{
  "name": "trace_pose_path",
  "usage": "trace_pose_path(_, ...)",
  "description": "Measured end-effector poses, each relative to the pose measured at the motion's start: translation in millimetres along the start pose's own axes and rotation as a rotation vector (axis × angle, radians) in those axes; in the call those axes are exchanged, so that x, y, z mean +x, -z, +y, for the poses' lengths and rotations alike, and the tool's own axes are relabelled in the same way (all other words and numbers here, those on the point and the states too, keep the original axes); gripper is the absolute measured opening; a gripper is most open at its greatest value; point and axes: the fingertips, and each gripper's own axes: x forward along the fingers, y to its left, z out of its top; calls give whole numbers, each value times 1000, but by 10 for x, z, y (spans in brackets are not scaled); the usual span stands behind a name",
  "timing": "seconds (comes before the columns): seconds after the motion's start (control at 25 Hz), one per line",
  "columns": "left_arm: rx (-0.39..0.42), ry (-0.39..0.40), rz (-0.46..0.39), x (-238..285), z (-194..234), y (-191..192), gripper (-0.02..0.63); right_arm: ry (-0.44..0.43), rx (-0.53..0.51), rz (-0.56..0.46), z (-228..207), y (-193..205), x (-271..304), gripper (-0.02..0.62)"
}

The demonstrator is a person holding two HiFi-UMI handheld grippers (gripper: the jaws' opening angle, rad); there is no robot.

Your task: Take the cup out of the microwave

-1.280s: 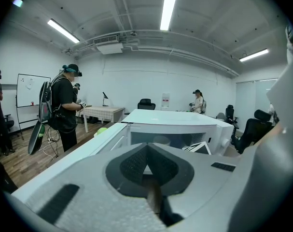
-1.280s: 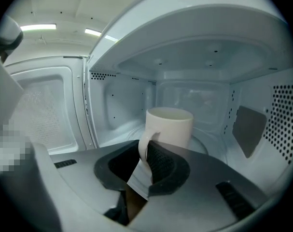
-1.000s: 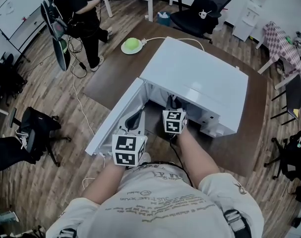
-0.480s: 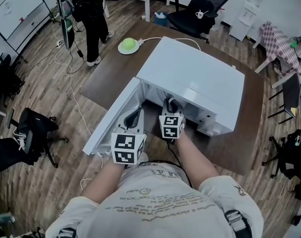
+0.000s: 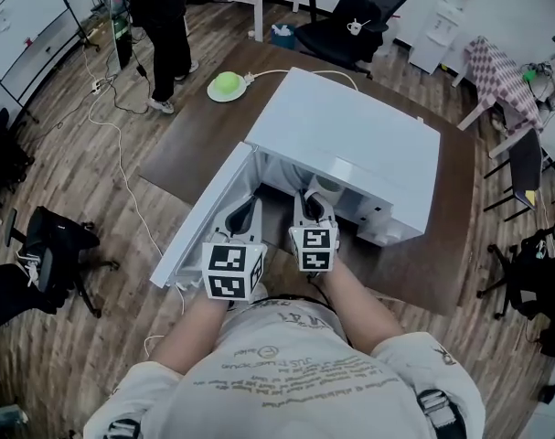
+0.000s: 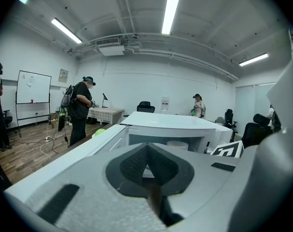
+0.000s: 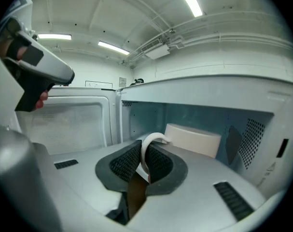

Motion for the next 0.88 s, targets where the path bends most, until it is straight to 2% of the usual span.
trace_pose_path(0.6,13,137,-10,47,-215,43,9,65,61,-38,168,-287,-758,38)
trace_pose_path(0.88,28,202,-6,24,-382,75,9,99,59,-96,202,-482,-1016,38)
